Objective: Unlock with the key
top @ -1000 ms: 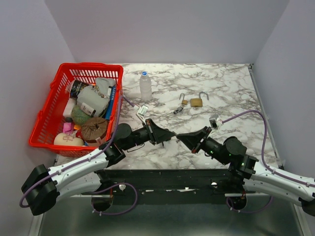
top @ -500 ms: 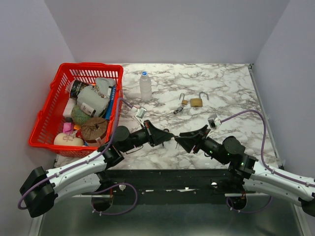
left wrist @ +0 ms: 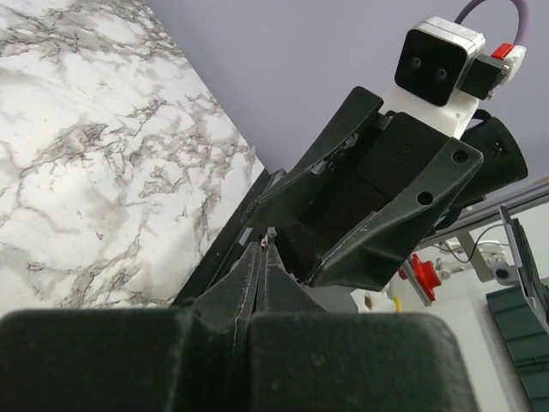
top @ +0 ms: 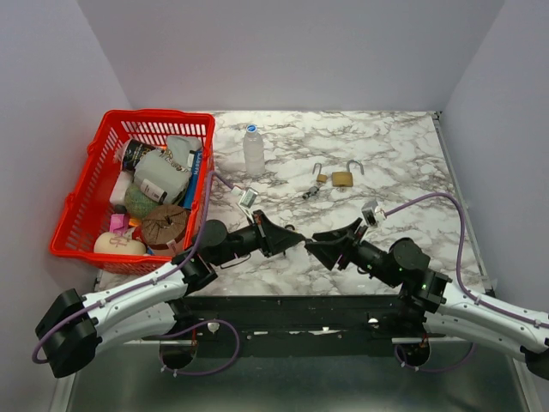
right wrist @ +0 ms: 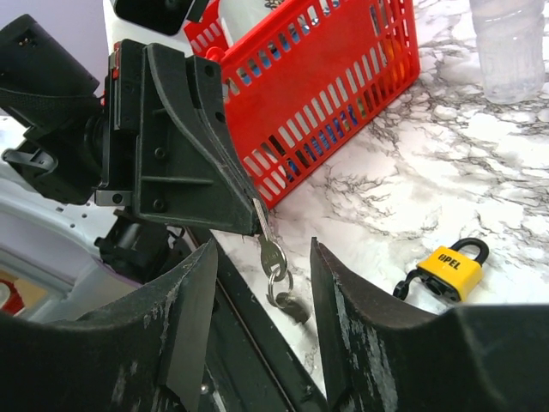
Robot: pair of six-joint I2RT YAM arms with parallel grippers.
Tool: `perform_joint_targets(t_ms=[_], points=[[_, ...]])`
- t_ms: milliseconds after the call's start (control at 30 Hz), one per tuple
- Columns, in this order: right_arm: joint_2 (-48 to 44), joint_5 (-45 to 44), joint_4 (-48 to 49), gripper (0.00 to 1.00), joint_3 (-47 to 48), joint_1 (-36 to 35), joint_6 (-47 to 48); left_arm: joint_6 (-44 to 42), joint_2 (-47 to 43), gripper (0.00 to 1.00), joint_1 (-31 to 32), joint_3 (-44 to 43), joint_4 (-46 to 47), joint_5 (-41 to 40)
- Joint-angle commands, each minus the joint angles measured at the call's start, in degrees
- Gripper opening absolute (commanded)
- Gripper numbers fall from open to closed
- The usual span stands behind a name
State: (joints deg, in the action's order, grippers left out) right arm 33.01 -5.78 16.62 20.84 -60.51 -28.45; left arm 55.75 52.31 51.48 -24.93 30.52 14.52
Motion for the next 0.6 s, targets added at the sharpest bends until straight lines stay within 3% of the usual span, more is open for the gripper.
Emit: perform_joint_targets(t_ms=[0, 200, 567], points=[[0.3, 4.6, -1.3, 0.53, 1.7, 1.6, 0.2, -2.2, 1.3, 0.0, 0.0, -0.1, 3.8, 3.2], [2.0, 10.5, -0.5, 0.44, 1.6, 4.8, -2.1, -2.0, 1.5, 0.0, 0.0, 0.0, 5.0, 4.5], [2.2, 19.2, 2.9, 0.36, -0.4, 9.2, -6.4, -2.2, 0.8, 0.0, 0.0, 0.3, 5.0, 4.5]])
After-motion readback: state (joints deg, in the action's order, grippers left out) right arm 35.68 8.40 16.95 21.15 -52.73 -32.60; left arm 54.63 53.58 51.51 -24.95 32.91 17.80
